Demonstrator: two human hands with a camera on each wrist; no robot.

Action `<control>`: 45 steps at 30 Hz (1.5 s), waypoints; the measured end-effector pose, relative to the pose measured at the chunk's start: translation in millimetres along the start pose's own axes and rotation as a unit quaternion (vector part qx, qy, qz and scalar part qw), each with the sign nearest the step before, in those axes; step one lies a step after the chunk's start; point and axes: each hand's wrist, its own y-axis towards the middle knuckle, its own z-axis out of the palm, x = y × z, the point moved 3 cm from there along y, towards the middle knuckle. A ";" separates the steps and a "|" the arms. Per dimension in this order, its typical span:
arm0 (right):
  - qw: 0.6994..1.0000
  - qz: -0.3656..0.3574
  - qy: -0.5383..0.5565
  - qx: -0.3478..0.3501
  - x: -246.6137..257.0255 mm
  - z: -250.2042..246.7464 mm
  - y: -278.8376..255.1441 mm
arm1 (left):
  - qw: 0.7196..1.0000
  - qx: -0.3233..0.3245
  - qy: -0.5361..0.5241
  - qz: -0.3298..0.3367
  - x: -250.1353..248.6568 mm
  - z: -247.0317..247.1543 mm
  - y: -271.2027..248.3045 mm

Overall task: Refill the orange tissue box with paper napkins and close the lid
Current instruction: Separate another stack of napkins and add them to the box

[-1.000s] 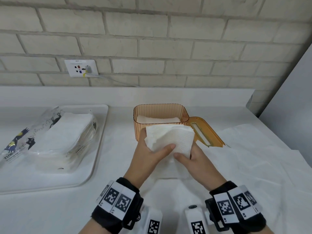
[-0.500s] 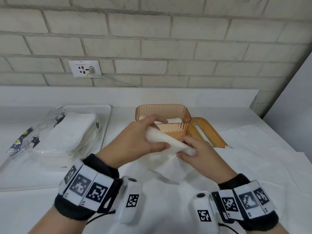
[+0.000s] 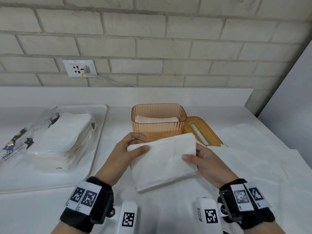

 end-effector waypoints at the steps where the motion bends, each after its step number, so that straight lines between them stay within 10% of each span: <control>1: 1.000 -0.005 0.005 0.000 0.3 -0.5 0.7 | 0.999 -0.005 -0.052 -0.016 6.8 -3.6 0.8; 4: 0.999 -0.033 0.006 -0.003 2.5 -1.1 3.2 | 0.986 0.014 -0.153 -0.065 25.8 -5.6 0.5; 17: 0.952 -0.020 -0.300 -0.049 -11.6 -4.1 8.1 | 0.969 0.080 0.234 -0.027 36.7 -3.3 15.6; 24: 0.960 -0.044 -0.266 -0.079 -1.8 -5.8 9.2 | 0.972 0.028 0.230 0.033 27.6 -6.1 15.8; 30: 0.957 -0.017 -0.284 -0.061 -5.3 -4.9 12.1 | 0.961 0.106 0.254 -0.029 23.7 -7.0 10.0; 38: 0.915 -0.214 -0.340 -0.017 60.5 9.1 11.4 | 0.949 0.116 0.291 0.037 -32.1 20.1 3.1; 45: 0.945 -0.242 -0.217 -0.040 64.0 -6.2 -2.7 | 0.981 0.068 0.146 0.105 -54.2 3.7 -13.2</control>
